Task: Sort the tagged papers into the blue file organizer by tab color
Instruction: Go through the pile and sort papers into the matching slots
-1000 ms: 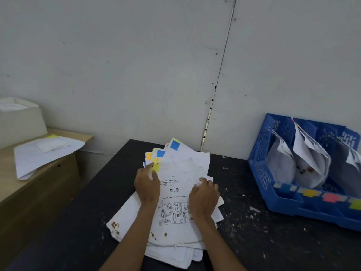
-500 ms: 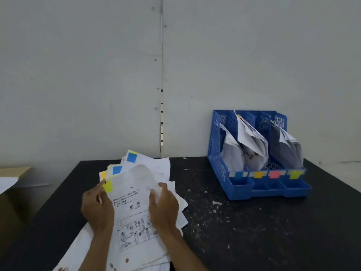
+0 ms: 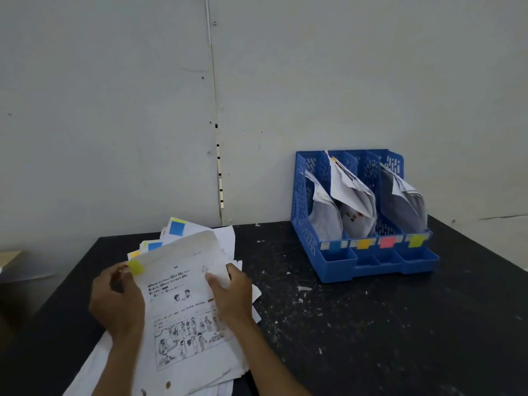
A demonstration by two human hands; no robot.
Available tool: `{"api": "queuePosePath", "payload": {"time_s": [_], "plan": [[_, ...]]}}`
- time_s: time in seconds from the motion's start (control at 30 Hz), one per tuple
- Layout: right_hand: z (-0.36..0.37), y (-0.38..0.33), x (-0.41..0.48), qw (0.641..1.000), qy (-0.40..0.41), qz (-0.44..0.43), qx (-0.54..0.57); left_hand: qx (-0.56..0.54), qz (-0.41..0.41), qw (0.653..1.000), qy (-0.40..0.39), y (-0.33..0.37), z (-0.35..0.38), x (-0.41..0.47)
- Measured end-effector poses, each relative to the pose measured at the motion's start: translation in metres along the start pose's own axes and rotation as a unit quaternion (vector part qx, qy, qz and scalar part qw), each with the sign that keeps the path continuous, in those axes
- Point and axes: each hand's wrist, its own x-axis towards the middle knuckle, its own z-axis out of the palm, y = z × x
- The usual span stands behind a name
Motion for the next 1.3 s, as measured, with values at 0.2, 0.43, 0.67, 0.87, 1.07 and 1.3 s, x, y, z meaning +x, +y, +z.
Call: {"api": "queuePosePath", "payload": {"time_s": [0.2, 0.43, 0.67, 0.87, 1.07, 1.3], "plan": [[-0.074, -0.028, 0.023, 0.961, -0.218, 0.098, 0.141, -0.075, 0.031, 0.997, -0.010, 0.043, 0.029, 0.011], [-0.158, -0.020, 0.050, 0.967, -0.145, 0.093, 0.188, -0.135, 0.075, 0.983, -0.102, 0.106, 0.088, -0.015], [-0.210, -0.017, 0.059, 0.971, -0.097, 0.077, 0.205, -0.197, 0.001, 0.960, -0.201, 0.137, 0.114, -0.031], [-0.228, -0.009, 0.056, 0.968, -0.090, 0.083, 0.221, -0.159, 0.011, 0.940, -0.300, 0.143, 0.127, -0.049], [-0.229, -0.001, 0.053, 0.963, -0.089, 0.102, 0.232, -0.143, -0.010, 0.943, -0.300, 0.131, 0.128, -0.064], [-0.220, 0.007, 0.044, 0.964, -0.100, 0.121, 0.214, -0.096, -0.033, 0.954, -0.281, 0.114, 0.122, -0.075]]}}
